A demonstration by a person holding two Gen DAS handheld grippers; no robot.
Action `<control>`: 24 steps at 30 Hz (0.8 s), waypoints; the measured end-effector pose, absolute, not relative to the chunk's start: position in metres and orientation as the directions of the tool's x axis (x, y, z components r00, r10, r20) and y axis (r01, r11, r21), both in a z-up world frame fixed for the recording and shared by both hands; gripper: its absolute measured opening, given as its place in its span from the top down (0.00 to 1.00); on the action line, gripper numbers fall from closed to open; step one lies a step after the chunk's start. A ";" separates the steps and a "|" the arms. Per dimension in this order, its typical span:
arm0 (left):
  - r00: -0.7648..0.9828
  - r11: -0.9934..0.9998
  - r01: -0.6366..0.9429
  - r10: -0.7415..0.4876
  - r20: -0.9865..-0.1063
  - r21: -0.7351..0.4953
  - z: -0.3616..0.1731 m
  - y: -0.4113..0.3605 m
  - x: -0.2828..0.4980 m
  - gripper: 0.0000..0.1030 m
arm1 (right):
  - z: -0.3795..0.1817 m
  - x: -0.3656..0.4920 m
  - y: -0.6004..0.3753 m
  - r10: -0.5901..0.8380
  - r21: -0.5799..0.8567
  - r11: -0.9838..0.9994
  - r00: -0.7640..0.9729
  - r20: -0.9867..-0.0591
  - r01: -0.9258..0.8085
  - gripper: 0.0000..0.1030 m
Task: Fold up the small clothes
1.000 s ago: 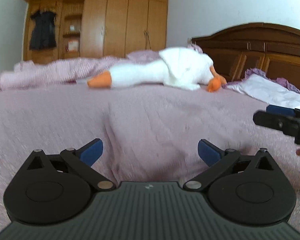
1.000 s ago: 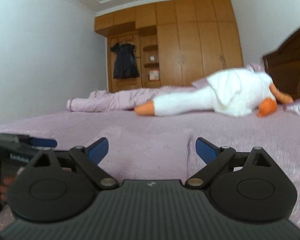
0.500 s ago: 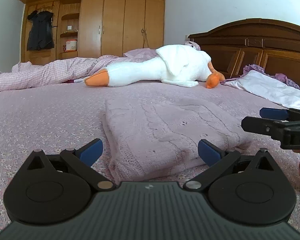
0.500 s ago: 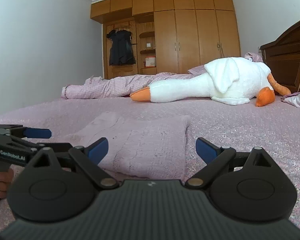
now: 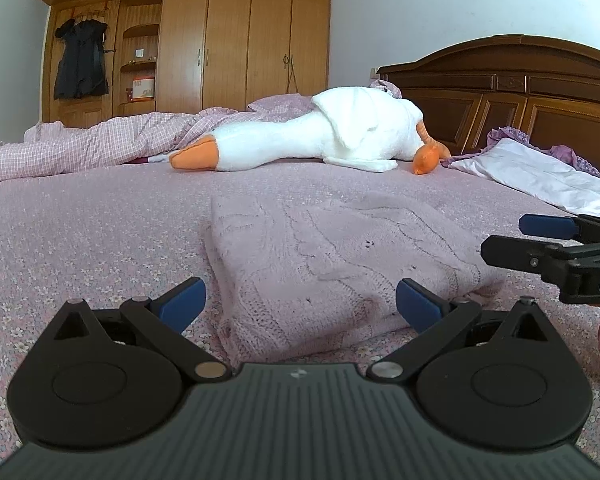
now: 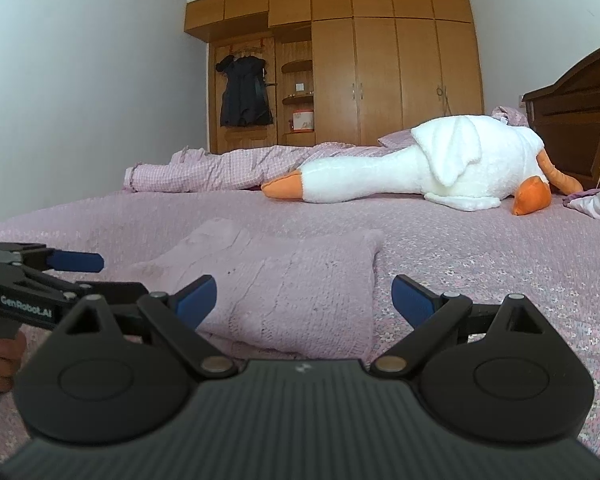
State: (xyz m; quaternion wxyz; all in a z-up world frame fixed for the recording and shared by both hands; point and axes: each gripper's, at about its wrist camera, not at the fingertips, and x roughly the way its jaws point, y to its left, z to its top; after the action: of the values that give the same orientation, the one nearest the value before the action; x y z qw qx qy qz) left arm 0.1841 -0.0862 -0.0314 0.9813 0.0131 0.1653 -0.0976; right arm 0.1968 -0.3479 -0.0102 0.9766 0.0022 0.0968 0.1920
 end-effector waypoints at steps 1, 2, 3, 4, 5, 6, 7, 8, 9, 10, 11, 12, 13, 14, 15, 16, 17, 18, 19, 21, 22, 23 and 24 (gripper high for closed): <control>0.926 0.981 0.196 -0.187 -0.327 -0.006 -0.031 -0.086 0.184 0.00 | -0.010 0.197 -0.347 0.375 0.039 0.926 0.907 -0.189 -0.375 0.07; 0.927 0.981 0.196 -0.187 -0.326 -0.006 -0.031 -0.086 0.184 0.00 | -0.010 0.196 -0.347 0.375 0.037 0.926 0.907 -0.191 -0.375 0.07; 0.926 0.981 0.196 -0.187 -0.326 -0.005 -0.031 -0.086 0.184 0.00 | -0.010 0.196 -0.347 0.375 0.035 0.926 0.907 -0.192 -0.376 0.07; 0.926 0.981 0.196 -0.187 -0.327 -0.005 -0.031 -0.086 0.184 0.00 | -0.010 0.196 -0.346 0.375 0.034 0.926 0.907 -0.195 -0.375 0.07; 0.927 0.981 0.196 -0.186 -0.327 -0.005 -0.031 -0.086 0.184 0.00 | -0.009 0.197 -0.346 0.374 0.032 0.926 0.906 -0.197 -0.375 0.07; 0.926 0.981 0.196 -0.187 -0.327 -0.004 -0.031 -0.086 0.185 0.00 | -0.009 0.197 -0.346 0.373 0.031 0.927 0.906 -0.199 -0.375 0.07; 0.926 0.980 0.197 -0.188 -0.327 -0.004 -0.032 -0.086 0.185 0.00 | -0.009 0.197 -0.345 0.373 0.029 0.927 0.906 -0.200 -0.375 0.07; 0.926 0.980 0.198 -0.188 -0.327 -0.004 -0.032 -0.085 0.185 0.00 | -0.009 0.197 -0.345 0.373 0.027 0.926 0.906 -0.200 -0.376 0.07; 0.926 0.980 0.197 -0.188 -0.328 -0.004 -0.032 -0.085 0.185 0.00 | -0.009 0.197 -0.344 0.373 0.024 0.926 0.906 -0.201 -0.376 0.07; 0.926 0.980 0.198 -0.188 -0.328 -0.004 -0.032 -0.085 0.185 0.00 | -0.009 0.197 -0.344 0.373 0.022 0.926 0.905 -0.202 -0.377 0.07; 0.926 0.980 0.197 -0.187 -0.328 -0.004 -0.032 -0.086 0.185 0.00 | -0.009 0.197 -0.343 0.373 0.019 0.926 0.905 -0.203 -0.377 0.07; 0.926 0.980 0.197 -0.187 -0.329 -0.004 -0.033 -0.086 0.185 0.00 | -0.009 0.197 -0.343 0.373 0.017 0.926 0.905 -0.205 -0.378 0.07; 0.925 0.980 0.198 -0.188 -0.329 -0.004 -0.033 -0.086 0.185 0.00 | -0.008 0.197 -0.342 0.373 0.015 0.926 0.905 -0.206 -0.378 0.07; 0.925 0.980 0.199 -0.189 -0.329 -0.004 -0.033 -0.086 0.185 0.00 | -0.008 0.197 -0.342 0.373 0.014 0.926 0.905 -0.207 -0.378 0.07; 0.925 0.980 0.199 -0.189 -0.329 -0.004 -0.033 -0.086 0.185 0.00 | -0.008 0.197 -0.342 0.373 0.012 0.926 0.905 -0.207 -0.378 0.07; 0.924 0.979 0.202 -0.193 -0.331 -0.006 -0.033 -0.086 0.185 0.00 | -0.009 0.197 -0.341 0.372 0.011 0.926 0.905 -0.207 -0.379 0.07; 0.923 0.979 0.206 -0.196 -0.332 -0.008 -0.033 -0.085 0.185 0.00 | -0.009 0.196 -0.341 0.374 0.010 0.925 0.904 -0.207 -0.381 0.07; 0.923 0.979 0.205 -0.195 -0.332 -0.006 -0.034 -0.085 0.185 0.00 | -0.009 0.196 -0.340 0.376 0.009 0.924 0.903 -0.208 -0.383 0.07; 0.923 0.979 0.206 -0.196 -0.331 -0.005 -0.034 -0.085 0.185 0.00 | -0.009 0.196 -0.340 0.376 0.007 0.924 0.903 -0.209 -0.383 0.07; 0.923 0.979 0.206 -0.195 -0.331 -0.002 -0.034 -0.085 0.185 0.00 | -0.009 0.196 -0.339 0.375 0.003 0.924 0.903 -0.209 -0.383 0.07; 0.923 0.978 0.207 -0.195 -0.331 0.000 -0.034 -0.085 0.185 0.00 | -0.008 0.197 -0.339 0.374 0.000 0.924 0.903 -0.210 -0.383 0.07; 0.923 0.978 0.207 -0.195 -0.331 0.002 -0.034 -0.085 0.186 0.00 | -0.009 0.197 -0.338 0.374 -0.002 0.924 0.903 -0.212 -0.383 0.07; 0.923 0.978 0.207 -0.194 -0.331 0.003 -0.035 -0.085 0.186 0.00 | -0.009 0.196 -0.338 0.373 -0.005 0.924 0.903 -0.213 -0.383 0.07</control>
State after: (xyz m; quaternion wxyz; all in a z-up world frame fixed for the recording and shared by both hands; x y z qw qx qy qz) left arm 0.1857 -0.0852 -0.0345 0.9805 0.0192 0.1669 -0.1023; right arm 0.1962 -0.3378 -0.0089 0.9752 -0.0232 0.1045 0.1939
